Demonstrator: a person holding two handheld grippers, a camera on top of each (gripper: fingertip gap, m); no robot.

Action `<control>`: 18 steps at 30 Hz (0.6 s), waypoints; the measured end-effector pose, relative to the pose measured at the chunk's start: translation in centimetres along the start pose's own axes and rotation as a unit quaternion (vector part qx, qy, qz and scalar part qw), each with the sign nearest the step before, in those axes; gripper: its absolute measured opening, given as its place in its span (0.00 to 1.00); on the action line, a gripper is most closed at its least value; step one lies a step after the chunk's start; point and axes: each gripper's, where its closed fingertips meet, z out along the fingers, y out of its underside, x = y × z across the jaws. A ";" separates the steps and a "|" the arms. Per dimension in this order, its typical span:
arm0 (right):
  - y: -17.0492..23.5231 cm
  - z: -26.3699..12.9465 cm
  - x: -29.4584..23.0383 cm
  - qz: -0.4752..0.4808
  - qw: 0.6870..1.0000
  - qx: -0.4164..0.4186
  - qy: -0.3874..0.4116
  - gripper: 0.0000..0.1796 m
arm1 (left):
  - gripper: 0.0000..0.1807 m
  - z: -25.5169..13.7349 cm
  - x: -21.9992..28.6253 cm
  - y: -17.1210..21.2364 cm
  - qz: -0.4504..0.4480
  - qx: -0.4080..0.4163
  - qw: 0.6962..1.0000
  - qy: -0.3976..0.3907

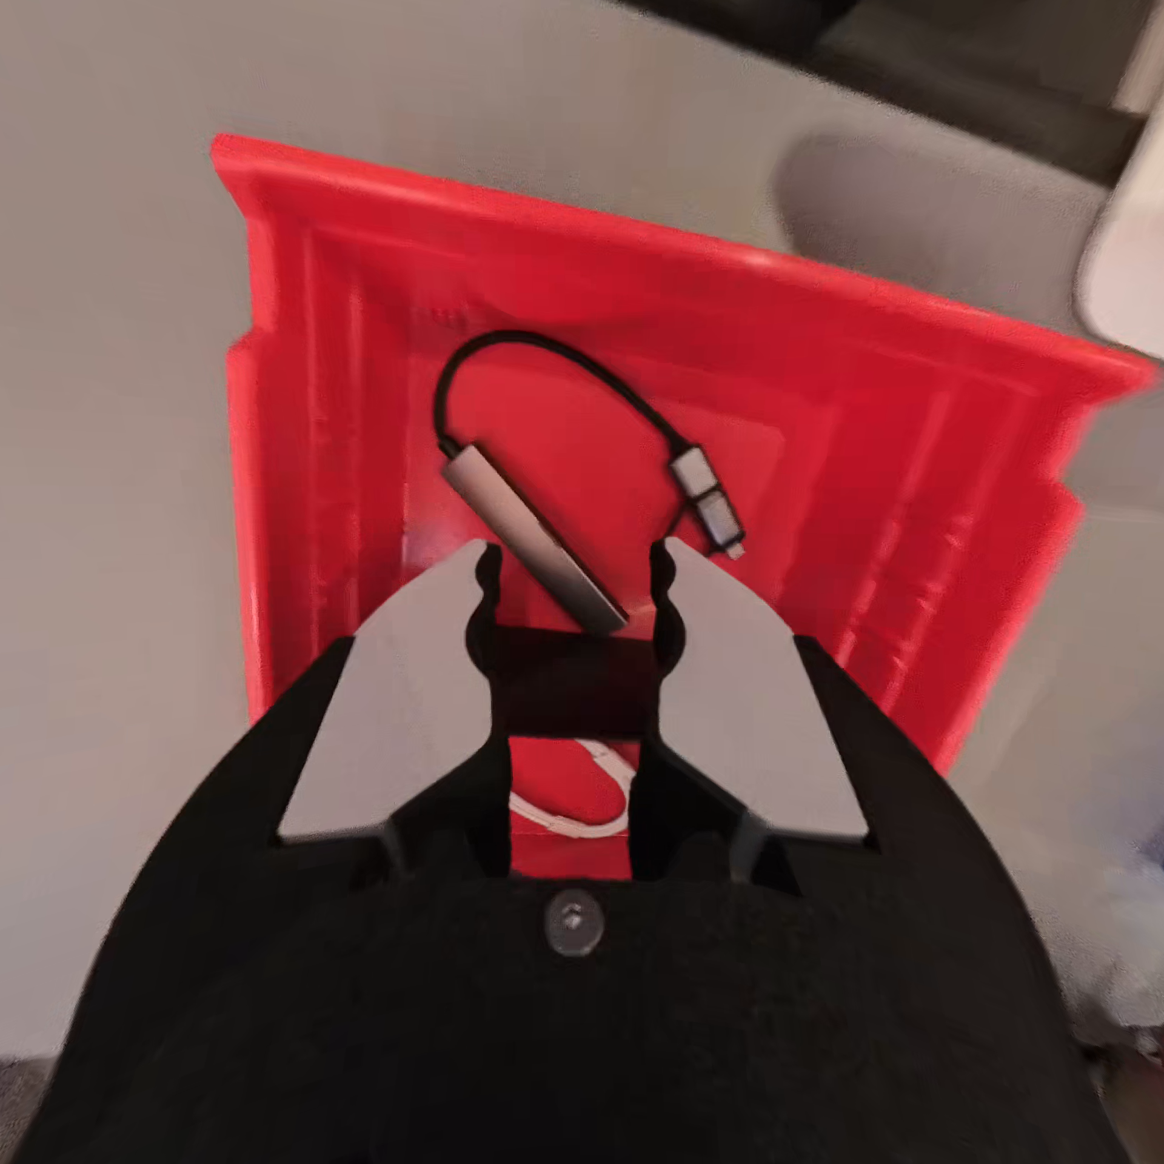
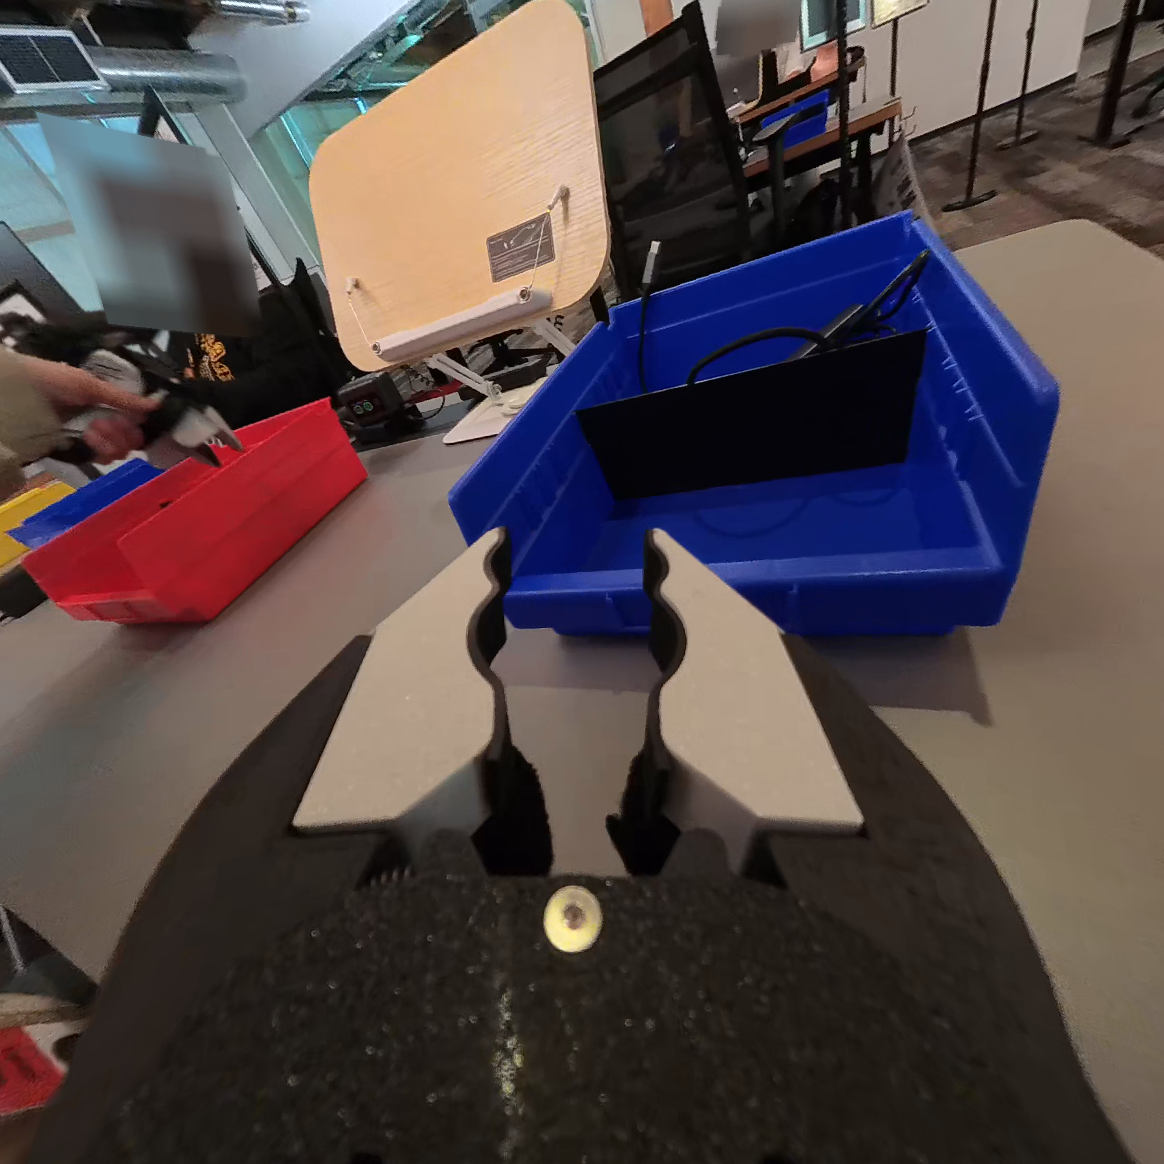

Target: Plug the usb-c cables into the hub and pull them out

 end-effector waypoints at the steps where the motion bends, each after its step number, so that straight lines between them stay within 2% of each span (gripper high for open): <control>1: -0.1 0.0 0.0 0.003 1.000 0.002 -0.003 0.23 | 0.25 0.9 -0.5 -0.3 -0.005 -0.023 1.000 -0.018; 6: -0.1 -0.3 -0.8 0.023 0.999 0.003 -0.029 0.23 | 0.23 4.0 -1.5 1.3 -0.038 -0.137 0.987 -0.078; 13: -0.3 -0.6 -1.8 0.028 0.998 0.005 -0.054 0.22 | 0.26 5.7 -3.1 1.6 -0.101 -0.141 0.980 -0.099; 16: -0.4 -0.5 -1.9 0.039 0.997 0.007 -0.063 0.22 | 0.16 6.5 -3.0 1.6 -0.132 -0.136 0.979 -0.082; 18: -0.4 -0.4 -2.0 0.043 0.997 0.006 -0.069 0.22 | 0.16 6.8 -3.6 2.1 -0.120 -0.142 0.978 -0.099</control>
